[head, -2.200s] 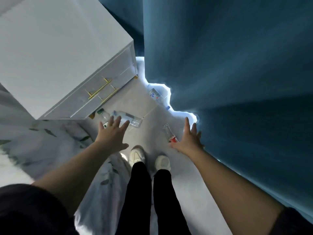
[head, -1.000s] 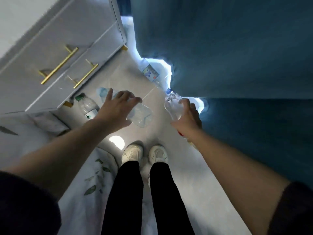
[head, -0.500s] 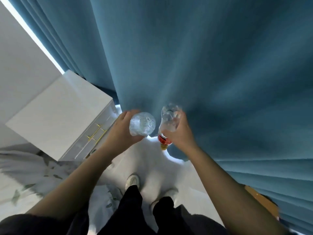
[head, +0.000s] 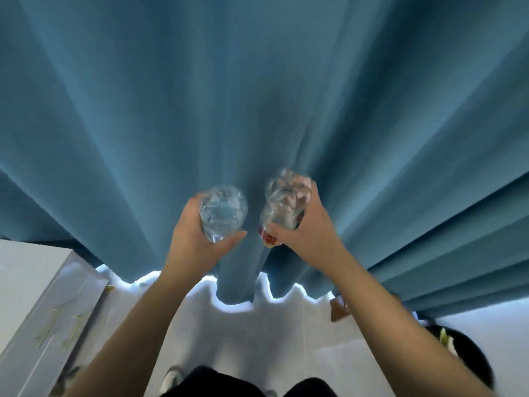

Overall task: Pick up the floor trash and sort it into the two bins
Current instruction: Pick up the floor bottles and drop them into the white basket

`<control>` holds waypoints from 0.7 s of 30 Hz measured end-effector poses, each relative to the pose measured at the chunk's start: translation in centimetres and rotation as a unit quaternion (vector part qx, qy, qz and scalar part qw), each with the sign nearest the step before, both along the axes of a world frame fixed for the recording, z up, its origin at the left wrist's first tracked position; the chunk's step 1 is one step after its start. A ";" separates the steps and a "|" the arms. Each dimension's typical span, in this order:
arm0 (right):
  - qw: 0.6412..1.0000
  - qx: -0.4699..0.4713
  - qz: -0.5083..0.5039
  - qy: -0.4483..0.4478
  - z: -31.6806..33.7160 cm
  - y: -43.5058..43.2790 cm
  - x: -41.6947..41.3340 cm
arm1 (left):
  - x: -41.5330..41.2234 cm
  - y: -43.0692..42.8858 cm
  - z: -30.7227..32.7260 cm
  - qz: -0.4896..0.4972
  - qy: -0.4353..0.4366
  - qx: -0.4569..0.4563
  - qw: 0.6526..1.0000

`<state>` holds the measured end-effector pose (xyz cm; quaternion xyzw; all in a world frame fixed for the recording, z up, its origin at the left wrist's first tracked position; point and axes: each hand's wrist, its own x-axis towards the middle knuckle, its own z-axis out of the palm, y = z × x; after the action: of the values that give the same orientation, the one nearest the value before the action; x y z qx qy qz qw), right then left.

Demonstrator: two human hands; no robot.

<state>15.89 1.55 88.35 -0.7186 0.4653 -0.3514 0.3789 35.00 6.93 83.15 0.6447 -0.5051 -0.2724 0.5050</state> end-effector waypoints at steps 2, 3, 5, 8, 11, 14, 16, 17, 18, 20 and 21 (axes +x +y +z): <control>0.999 -0.001 -0.034 0.008 0.5 0.9 -4.2 | -4.1 -0.3 0.7 -0.034 0.003 -0.020 0.999; 0.999 0.000 -0.052 0.010 0.7 1.3 -6.2 | -6.1 -0.5 0.8 -0.054 0.011 -0.026 0.998; 0.996 0.005 -0.091 0.005 0.8 2.0 -10.0 | -9.9 -1.0 0.8 -0.091 0.025 -0.025 0.995; 0.989 0.008 -0.144 -0.027 1.0 3.2 -15.4 | -14.9 -2.1 1.0 -0.147 0.023 -0.019 0.989; 0.980 0.007 -0.191 -0.053 1.0 4.5 -20.6 | -19.3 -3.5 1.1 -0.216 0.006 -0.021 0.976; 0.965 0.001 -0.258 -0.050 0.8 5.7 -25.5 | -24.1 -5.2 1.3 -0.274 0.003 -0.018 0.962; 0.955 0.001 -0.295 -0.040 0.2 6.3 -28.5 | -27.6 -6.3 1.1 -0.307 0.002 -0.020 0.951; 0.949 0.000 -0.312 -0.034 -0.1 6.6 -30.0 | -29.4 -6.9 1.0 -0.323 0.000 -0.020 0.946; 0.944 -0.001 -0.329 -0.033 -0.4 6.8 -31.5 | -31.3 -7.4 0.9 -0.338 -0.002 -0.021 0.941; 0.934 0.001 -0.354 -0.036 -1.0 6.8 -34.6 | -34.9 -8.5 0.4 -0.374 -0.002 -0.021 0.927; 0.930 0.004 -0.366 -0.032 -1.3 6.7 -36.2 | -36.7 -9.1 0.1 -0.390 0.000 -0.020 0.921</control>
<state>-20.28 8.24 87.09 -0.4851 0.6852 -0.4868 0.2412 -1.72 -2.13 83.29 0.3867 -0.7220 -0.4371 0.3715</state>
